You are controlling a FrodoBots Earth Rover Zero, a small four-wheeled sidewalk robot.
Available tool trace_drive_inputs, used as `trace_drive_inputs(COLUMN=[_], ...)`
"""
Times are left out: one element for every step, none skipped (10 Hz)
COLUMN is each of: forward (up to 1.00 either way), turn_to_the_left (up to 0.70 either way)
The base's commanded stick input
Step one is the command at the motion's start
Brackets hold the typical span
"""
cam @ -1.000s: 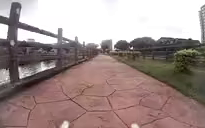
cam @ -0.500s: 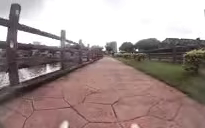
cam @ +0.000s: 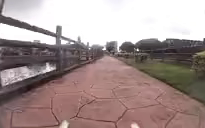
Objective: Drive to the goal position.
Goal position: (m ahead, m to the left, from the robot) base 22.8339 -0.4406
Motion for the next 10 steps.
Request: trace_drive_inputs(forward=[0.7,0.7,0.7,0.7,0.7,0.7,0.7,0.7,0.7,0.7], turn_to_the_left=[-0.14,-0.24,-0.35,-0.26,-0.17,-0.08,0.0,0.0,0.0,0.0])
